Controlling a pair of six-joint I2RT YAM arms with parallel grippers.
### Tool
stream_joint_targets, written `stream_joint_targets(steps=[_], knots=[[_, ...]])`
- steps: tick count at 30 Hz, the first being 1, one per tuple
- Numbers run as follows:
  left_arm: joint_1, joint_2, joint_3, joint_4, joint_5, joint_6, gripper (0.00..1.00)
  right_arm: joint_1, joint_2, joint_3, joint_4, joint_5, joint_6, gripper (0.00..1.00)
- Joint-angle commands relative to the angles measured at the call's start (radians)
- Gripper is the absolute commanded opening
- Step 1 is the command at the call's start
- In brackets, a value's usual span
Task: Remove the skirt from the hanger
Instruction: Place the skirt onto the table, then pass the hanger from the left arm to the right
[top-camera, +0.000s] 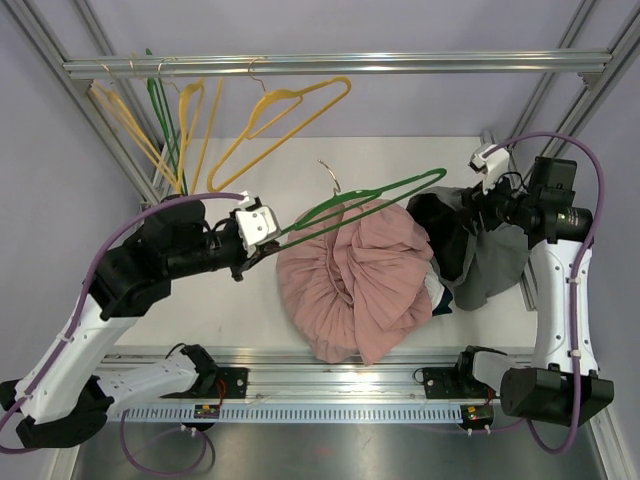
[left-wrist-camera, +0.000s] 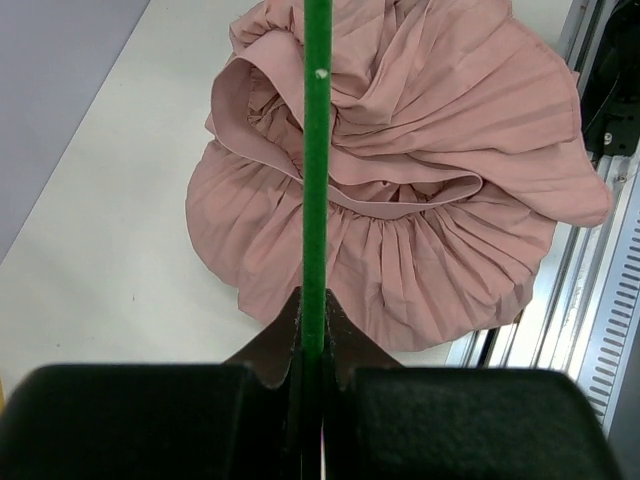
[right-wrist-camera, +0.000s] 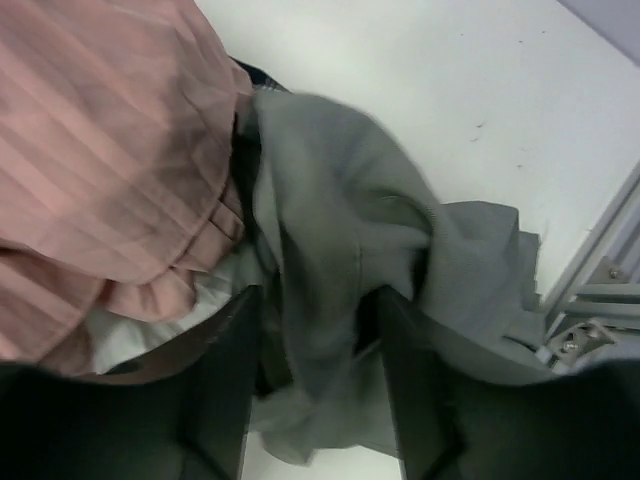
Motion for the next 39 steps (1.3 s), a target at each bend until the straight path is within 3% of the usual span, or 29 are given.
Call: stream_joint_targets(steps=[1, 2, 5, 9, 10, 15, 18, 19, 21, 22, 25, 32, 37, 39], knots=[[-0.002, -0.008, 0.014, 0.04, -0.014, 0.051, 0.0, 0.0, -0.012, 0.098, -0.052, -0.046, -0.073, 0.7], [-0.002, -0.005, 0.017, 0.031, -0.024, 0.057, 0.0, -0.001, -0.02, 0.118, -0.052, -0.043, -0.073, 0.81], [-0.002, 0.022, 0.04, -0.015, -0.05, 0.08, 0.0, -0.001, -0.031, 0.217, -0.11, -0.115, -0.14, 0.87], [-0.002, 0.053, 0.084, -0.069, -0.073, 0.114, 0.0, -0.001, -0.02, 0.341, -0.28, -0.331, -0.335, 0.88], [-0.002, 0.064, 0.095, -0.089, -0.077, 0.128, 0.0, 0.0, -0.019, 0.352, -0.373, -0.383, -0.449, 0.88], [-0.004, 0.07, 0.103, -0.118, -0.134, 0.139, 0.0, 0.048, -0.046, 0.348, -0.532, -0.649, -0.633, 0.9], [-0.004, 0.067, 0.092, -0.089, -0.166, 0.143, 0.0, 0.178, -0.066, 0.357, -0.434, -0.667, -0.498, 0.91], [-0.004, 0.073, 0.093, -0.064, -0.169, 0.149, 0.0, 0.271, -0.08, 0.346, -0.308, -0.67, -0.352, 0.93], [-0.004, 0.091, 0.098, -0.029, -0.168, 0.155, 0.0, 0.322, -0.098, 0.325, -0.114, -0.66, -0.152, 0.95], [-0.004, 0.102, 0.103, -0.018, -0.166, 0.155, 0.0, 0.344, -0.101, 0.313, 0.14, -0.645, 0.109, 0.97], [-0.005, 0.16, 0.139, 0.016, -0.171, 0.125, 0.0, 0.388, -0.088, 0.297, 0.498, -0.545, 0.478, 1.0], [-0.028, 0.252, 0.179, 0.089, -0.139, 0.074, 0.0, 0.539, 0.049, 0.464, 0.401, -0.188, 0.513, 0.99], [-0.047, 0.283, 0.195, 0.117, -0.108, 0.053, 0.0, 0.638, 0.112, 0.507, 0.375, -0.063, 0.472, 0.99], [-0.051, 0.291, 0.195, 0.124, -0.099, 0.047, 0.0, 0.664, 0.138, 0.524, 0.362, -0.055, 0.464, 0.92]])
